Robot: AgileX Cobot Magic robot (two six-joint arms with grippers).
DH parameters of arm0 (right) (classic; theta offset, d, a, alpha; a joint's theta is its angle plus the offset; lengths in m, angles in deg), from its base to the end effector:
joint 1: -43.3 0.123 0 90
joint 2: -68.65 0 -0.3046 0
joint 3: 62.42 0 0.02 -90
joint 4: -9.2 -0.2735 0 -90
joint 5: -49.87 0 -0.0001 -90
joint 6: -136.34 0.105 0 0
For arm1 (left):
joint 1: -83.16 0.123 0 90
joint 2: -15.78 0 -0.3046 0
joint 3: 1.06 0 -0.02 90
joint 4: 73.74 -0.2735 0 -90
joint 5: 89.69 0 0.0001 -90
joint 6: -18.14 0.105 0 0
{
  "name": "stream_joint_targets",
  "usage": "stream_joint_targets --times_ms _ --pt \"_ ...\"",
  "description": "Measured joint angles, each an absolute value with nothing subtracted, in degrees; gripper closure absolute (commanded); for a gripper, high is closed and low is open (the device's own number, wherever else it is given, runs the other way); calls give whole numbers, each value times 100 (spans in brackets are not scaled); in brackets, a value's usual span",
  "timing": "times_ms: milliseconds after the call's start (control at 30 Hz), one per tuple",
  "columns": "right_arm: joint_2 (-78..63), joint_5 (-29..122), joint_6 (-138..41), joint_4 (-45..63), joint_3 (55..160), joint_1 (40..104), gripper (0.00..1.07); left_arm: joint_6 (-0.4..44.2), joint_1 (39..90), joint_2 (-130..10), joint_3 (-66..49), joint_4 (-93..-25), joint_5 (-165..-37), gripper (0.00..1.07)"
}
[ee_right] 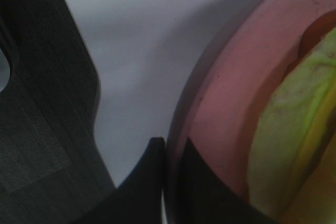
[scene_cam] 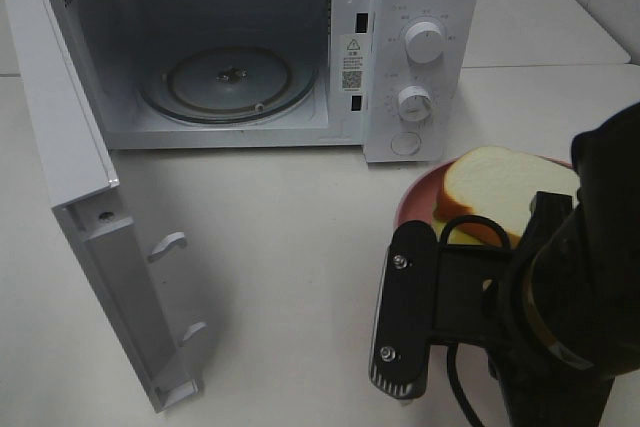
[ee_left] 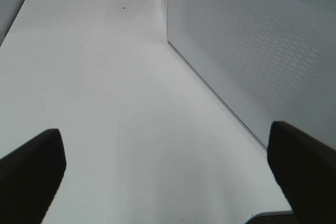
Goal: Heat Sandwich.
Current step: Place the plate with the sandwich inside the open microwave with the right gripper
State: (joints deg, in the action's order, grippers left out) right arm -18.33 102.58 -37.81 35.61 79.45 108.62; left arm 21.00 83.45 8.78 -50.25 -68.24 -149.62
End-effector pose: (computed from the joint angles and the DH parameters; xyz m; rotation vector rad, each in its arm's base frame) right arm 0.1290 0.1917 0.1884 -1.7508 2.2713 -0.4060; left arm 0.0078 -0.0087 0.2830 0.0491 2.0233 -0.0798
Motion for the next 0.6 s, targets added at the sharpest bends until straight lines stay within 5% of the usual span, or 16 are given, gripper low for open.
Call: stream_joint_targets --times_ms 600 --pt "-1833 9187 -5724 3567 7945 10862 104 2100 8345 878 -5025 -6824 -14962 1"
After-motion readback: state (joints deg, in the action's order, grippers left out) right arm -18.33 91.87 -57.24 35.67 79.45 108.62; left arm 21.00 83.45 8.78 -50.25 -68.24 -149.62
